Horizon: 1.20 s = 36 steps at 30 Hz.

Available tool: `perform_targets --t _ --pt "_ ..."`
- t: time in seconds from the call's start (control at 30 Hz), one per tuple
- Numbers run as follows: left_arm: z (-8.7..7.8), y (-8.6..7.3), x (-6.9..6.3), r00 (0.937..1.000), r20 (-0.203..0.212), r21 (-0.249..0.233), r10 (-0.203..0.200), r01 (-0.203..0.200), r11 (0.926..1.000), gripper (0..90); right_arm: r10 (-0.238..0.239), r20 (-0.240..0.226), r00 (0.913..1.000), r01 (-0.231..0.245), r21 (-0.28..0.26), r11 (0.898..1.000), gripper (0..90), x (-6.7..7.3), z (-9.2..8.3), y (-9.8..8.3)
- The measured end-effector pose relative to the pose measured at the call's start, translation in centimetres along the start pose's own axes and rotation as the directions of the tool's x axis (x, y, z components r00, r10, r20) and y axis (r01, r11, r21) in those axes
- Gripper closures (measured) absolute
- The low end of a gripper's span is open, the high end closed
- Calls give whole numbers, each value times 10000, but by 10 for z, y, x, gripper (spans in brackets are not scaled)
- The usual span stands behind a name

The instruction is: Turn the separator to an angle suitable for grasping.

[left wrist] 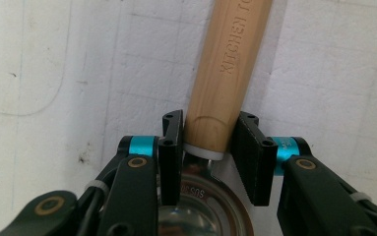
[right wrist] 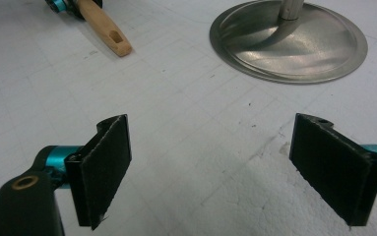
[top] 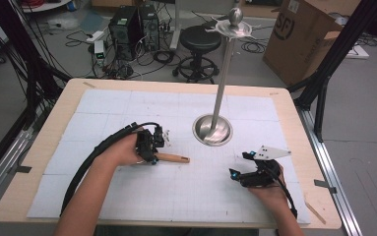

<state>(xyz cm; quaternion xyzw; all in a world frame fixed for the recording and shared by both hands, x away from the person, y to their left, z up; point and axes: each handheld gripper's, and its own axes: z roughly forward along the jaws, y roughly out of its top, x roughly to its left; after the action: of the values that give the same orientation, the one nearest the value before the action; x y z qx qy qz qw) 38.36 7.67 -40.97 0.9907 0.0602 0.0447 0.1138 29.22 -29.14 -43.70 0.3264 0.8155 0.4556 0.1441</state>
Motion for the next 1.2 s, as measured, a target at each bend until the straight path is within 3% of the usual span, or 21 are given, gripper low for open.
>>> perform_targets --t 0.13,0.27,0.37,0.53,0.63,0.7,0.73,0.83,0.93,1.03,1.17,1.2 --pt "0 2 -4 9987 -202 120 478 -476 9988 680 -17 7 10000 17 38 10000 151 0 0 0" --pt "-3 3 -7 9976 -397 160 572 -566 9983 692 -19 21 10000 19 47 10000 151 0 0 0" --pt "-10 1 -8 9977 -616 -461 271 -299 9985 693 -22 17 10000 22 54 10000 151 0 0 0" --pt "-26 -11 -10 9961 -830 -1696 -303 159 9854 693 -5 35 10000 5 30 10000 151 0 -1 0" --pt "-33 -22 -15 9933 -851 -2467 -781 549 9675 692 23 74 10000 -23 12 10000 151 -1 -1 0" --pt "-36 -30 -18 9900 -818 -2963 -1151 861 9512 693 30 102 9999 -30 16 10000 151 -1 -1 0" --pt "-37 -33 -19 9895 -794 -3042 -1205 911 9482 693 30 102 9999 -30 16 10000 151 -1 -1 0" --pt "-42 -43 -24 9853 -800 -3523 -1512 1140 9289 693 5 115 9999 -5 59 10000 151 -1 -1 0" --pt "-44 -53 -30 9844 -596 -4238 -1654 1251 8971 692 42 103 9999 -43 106 9999 151 0 0 -1" --pt "-46 -57 -34 9841 -627 -4380 -1659 1222 8906 692 47 145 9999 -49 141 9999 151 -1 0 -1" --pt "-51 -63 -35 9824 -441 -4893 -1813 1370 8613 692 42 184 9998 -44 125 9999 151 -1 0 -1" --pt "-52 -63 -35 9825 -409 -4951 -1815 1378 8578 692 60 202 9998 -63 120 9999 151 -1 0 -1"
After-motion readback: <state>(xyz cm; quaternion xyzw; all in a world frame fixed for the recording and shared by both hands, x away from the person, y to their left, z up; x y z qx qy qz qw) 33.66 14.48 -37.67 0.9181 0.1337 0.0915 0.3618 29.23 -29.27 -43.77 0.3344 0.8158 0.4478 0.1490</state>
